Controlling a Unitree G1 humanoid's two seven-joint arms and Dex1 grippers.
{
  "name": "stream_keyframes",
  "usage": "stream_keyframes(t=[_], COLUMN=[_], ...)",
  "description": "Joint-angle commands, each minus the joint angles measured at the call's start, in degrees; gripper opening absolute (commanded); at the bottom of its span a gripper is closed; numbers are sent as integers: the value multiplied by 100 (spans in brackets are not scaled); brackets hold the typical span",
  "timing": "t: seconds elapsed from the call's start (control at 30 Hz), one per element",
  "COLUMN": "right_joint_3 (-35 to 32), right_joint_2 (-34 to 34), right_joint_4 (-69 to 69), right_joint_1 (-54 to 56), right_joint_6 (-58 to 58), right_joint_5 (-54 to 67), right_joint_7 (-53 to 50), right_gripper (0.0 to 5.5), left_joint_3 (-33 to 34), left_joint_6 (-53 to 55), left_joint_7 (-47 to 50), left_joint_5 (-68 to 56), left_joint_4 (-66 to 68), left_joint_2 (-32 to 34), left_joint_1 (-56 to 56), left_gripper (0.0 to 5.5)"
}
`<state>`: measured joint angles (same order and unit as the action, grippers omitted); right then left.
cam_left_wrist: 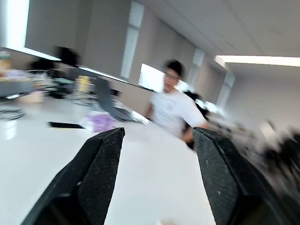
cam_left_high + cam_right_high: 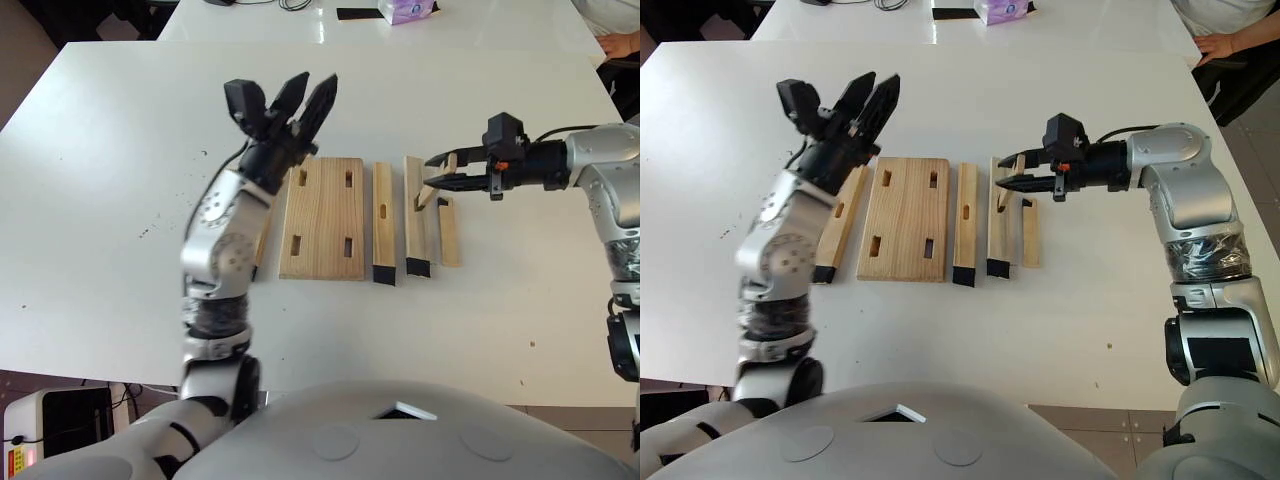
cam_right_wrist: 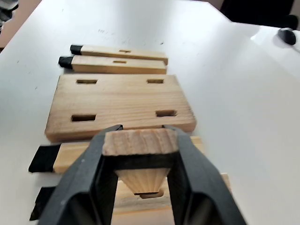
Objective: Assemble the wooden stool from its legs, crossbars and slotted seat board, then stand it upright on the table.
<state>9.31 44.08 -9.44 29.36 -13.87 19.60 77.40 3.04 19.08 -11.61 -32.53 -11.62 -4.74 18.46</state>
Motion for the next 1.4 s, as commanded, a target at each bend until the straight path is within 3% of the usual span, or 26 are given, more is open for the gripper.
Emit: stream_keyframes(t=[0.03, 0.23, 1.03, 1.4], right_joint_3=[69, 98, 213, 472], right_joint_2=[-93, -391, -297, -469], right_joint_4=[-408, -928, -1053, -1743], right_joint_1=[227, 481, 329, 108], right_joint_6=[350, 764, 465, 324], right_joint_5=[-241, -442, -584, -837], right_joint_7=[150, 227, 678, 485], right_gripper=[132, 132, 132, 131], left_joint_3=[-43, -523, -728, -981], left_joint_6=[-676, -1518, -1498, -1248], left_joint_7=[1058, 1473, 1269, 1224], left_joint_5=[721, 1774, 1447, 1298], left_joint_4=[967, 1845, 1848, 1587], left_joint_2=[-739, -855, -985, -1019], left_joint_1=[599, 599, 490, 319], left_gripper=[272, 272, 272, 272])
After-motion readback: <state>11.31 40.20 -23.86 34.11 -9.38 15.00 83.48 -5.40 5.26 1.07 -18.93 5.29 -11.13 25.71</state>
